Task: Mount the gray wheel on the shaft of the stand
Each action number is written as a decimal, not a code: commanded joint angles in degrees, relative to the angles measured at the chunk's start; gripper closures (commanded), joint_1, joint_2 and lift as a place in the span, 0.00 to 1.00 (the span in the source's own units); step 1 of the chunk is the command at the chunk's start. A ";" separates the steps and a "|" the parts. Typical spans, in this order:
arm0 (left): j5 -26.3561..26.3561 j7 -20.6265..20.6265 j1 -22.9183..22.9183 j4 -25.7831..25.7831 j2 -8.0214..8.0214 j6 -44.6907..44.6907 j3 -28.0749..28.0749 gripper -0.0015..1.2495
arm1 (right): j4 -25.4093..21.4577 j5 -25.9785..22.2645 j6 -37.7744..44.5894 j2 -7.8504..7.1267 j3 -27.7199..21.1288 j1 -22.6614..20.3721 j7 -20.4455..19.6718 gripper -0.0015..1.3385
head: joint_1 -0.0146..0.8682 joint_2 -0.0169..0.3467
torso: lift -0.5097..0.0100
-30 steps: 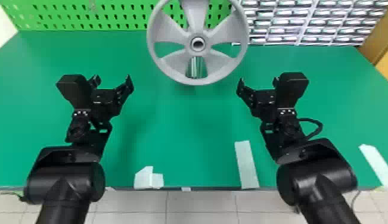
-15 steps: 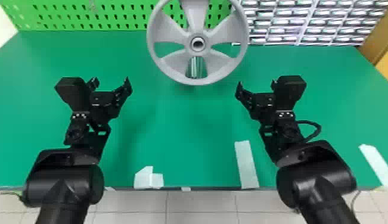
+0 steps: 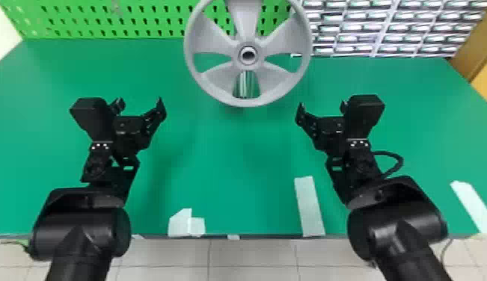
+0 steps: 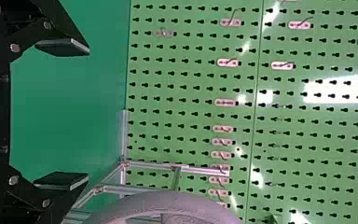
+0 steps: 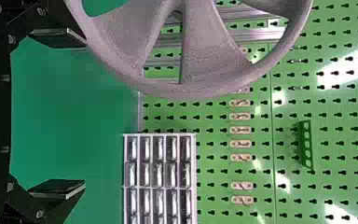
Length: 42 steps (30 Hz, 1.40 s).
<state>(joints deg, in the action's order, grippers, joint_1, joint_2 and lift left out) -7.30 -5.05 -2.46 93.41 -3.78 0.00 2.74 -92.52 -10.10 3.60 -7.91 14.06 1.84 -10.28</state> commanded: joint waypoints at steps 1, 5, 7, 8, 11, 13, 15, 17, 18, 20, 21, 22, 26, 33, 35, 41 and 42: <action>0.00 0.04 0.00 0.02 0.00 0.00 0.08 0.25 | 0.06 -0.01 0.00 0.00 0.09 0.00 0.00 0.17 | 1.00 0.19 | 0.79; 0.09 -0.05 0.00 -0.07 0.00 0.00 0.08 0.25 | 0.06 -0.09 0.00 0.00 0.09 0.00 0.00 0.17 | 1.00 0.19 | 0.79; 0.09 0.04 0.00 0.02 0.00 0.00 0.08 0.25 | 0.06 -0.09 0.00 -0.09 0.09 0.00 0.00 0.17 | 1.00 0.19 | 0.79; 0.09 0.04 0.00 0.02 0.00 0.00 0.08 0.25 | 0.06 -0.09 0.00 -0.09 0.09 0.00 0.00 0.17 | 1.00 0.19 | 0.79; 0.09 0.04 0.00 0.02 0.00 0.00 0.08 0.25 | 0.06 -0.09 0.00 -0.09 0.18 0.09 0.00 0.17 | 1.00 0.19 | 0.79; 0.00 -0.05 0.00 0.02 0.00 0.00 -0.01 0.25 | 0.06 -0.09 0.00 0.00 0.18 0.09 0.00 0.17 | 1.00 0.19 | 0.79; 0.09 0.04 0.09 -0.07 0.00 0.00 -0.01 0.25 | 0.06 -0.18 0.00 0.00 0.09 0.09 0.00 0.17 | 1.00 0.19 | 0.79; 0.00 0.04 0.09 0.02 0.00 0.00 -0.01 0.25 | 0.06 -0.18 0.00 0.00 0.18 0.09 0.00 0.17 | 1.00 0.19 | 0.79; 0.00 0.04 0.09 0.02 0.00 0.00 -0.01 0.25 | 0.06 -0.18 0.00 0.00 0.18 0.09 0.00 0.17 | 1.00 0.19 | 0.79; -0.09 0.04 0.09 -0.07 0.00 0.00 -0.01 0.25 | 0.06 -0.18 0.00 0.00 0.26 0.18 0.00 0.17 | 1.00 0.19 | 0.79; -0.18 -0.05 0.09 0.02 0.00 0.00 -0.01 0.25 | 0.06 -0.18 0.00 0.00 0.26 0.18 0.00 0.17 | 1.00 0.19 | 0.79; -0.09 0.04 0.09 0.02 0.00 0.00 -0.10 0.25 | 0.06 -0.09 0.00 0.00 0.26 0.18 0.00 0.17 | 1.00 0.19 | 0.79; -0.18 0.04 0.61 0.02 0.00 0.09 -0.36 0.25 | -0.03 -0.09 -0.18 0.26 -0.09 0.09 0.08 0.17 | 1.00 0.19 | 0.79; 0.44 0.04 1.32 -0.07 0.00 0.26 -0.98 0.25 | -0.03 0.61 -0.53 0.79 -0.26 0.27 0.26 0.17 | 1.00 0.19 | 0.79; 0.44 0.04 1.49 -0.07 0.00 0.26 -0.98 0.25 | -0.03 0.61 -0.53 0.87 -0.53 0.36 0.35 0.17 | 1.00 0.19 | 0.79; 0.44 0.21 1.32 -0.24 0.00 0.26 -1.15 0.25 | -0.38 0.52 -0.53 0.61 -1.05 -0.35 0.70 0.17 | 1.00 0.19 | 0.79; 0.44 0.21 1.32 -0.42 0.00 0.26 -1.15 0.25 | -0.38 0.61 -0.44 0.61 -1.05 -0.26 0.79 0.17 | 1.00 0.19 | 0.79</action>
<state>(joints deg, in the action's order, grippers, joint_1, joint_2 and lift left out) -6.92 -4.92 -1.05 93.30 -3.78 0.32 1.72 -92.74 -9.52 3.08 -7.28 13.48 1.98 -9.70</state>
